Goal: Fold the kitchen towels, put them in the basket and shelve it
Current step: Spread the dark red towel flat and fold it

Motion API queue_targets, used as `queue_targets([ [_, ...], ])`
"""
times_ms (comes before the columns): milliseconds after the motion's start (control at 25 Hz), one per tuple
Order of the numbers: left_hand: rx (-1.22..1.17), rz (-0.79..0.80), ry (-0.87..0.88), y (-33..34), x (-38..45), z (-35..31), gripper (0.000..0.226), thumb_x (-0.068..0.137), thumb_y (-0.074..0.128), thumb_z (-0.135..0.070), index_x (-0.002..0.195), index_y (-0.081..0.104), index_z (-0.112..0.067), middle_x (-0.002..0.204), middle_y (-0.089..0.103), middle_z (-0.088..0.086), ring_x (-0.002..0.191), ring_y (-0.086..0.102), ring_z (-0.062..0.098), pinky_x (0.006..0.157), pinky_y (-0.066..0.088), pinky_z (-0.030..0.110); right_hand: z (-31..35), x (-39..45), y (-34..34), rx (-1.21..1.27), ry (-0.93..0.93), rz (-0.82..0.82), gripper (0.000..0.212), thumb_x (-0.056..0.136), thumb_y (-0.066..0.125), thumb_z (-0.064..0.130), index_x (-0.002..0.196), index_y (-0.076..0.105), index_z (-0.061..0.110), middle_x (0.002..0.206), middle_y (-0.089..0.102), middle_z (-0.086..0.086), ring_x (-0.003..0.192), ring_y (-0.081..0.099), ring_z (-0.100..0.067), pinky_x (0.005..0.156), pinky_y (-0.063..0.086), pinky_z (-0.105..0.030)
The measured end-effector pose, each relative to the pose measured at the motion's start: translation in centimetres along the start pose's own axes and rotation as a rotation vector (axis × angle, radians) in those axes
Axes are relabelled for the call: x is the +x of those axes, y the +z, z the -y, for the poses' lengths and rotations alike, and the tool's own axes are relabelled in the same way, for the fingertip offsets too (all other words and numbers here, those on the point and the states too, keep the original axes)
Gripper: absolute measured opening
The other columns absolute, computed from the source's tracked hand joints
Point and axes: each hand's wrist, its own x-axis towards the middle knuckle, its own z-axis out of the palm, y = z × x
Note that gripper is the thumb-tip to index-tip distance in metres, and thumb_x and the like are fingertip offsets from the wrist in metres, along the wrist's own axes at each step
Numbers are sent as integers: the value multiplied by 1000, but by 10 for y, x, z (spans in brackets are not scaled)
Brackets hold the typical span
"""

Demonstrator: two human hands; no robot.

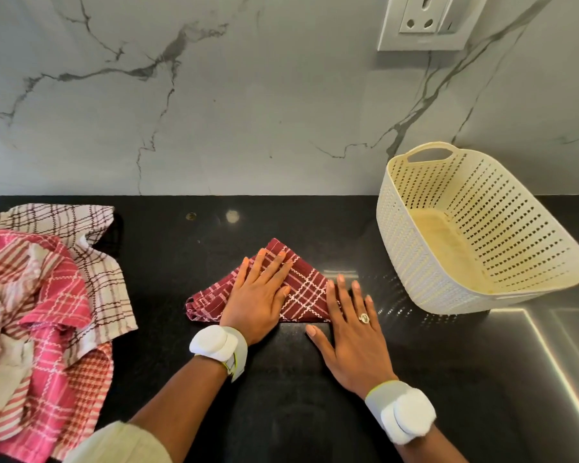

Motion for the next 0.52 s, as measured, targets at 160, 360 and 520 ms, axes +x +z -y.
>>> queue_targets([
  [160, 20, -41, -34, 0, -16, 3, 60, 98, 17, -60, 150, 23, -31, 159, 9, -10, 147, -14, 14, 117, -18, 38, -8, -8, -3, -28, 28, 30, 78, 92, 6, 72, 152, -16, 27, 159, -21, 4, 145, -24, -18, 118, -14, -40],
  [360, -29, 22, -106, -7, -52, -8, 74, 90, 0, -71, 151, 19, -33, 160, 10, -11, 147, -9, 11, 118, -6, 37, -22, 7, -15, 84, 134, -57, 74, 91, 1, 65, 152, 20, 28, 161, 13, 6, 149, -1, -20, 119, -10, -43],
  [520, -65, 11, -210, -16, -73, -30, 76, 86, 0, -71, 147, 31, -37, 157, 22, -15, 142, 17, 16, 114, 20, 40, -12, 19, -23, 133, 189, -67, 57, 93, 44, 57, 140, 43, 25, 154, 31, -2, 145, 20, -27, 117, 17, -42],
])
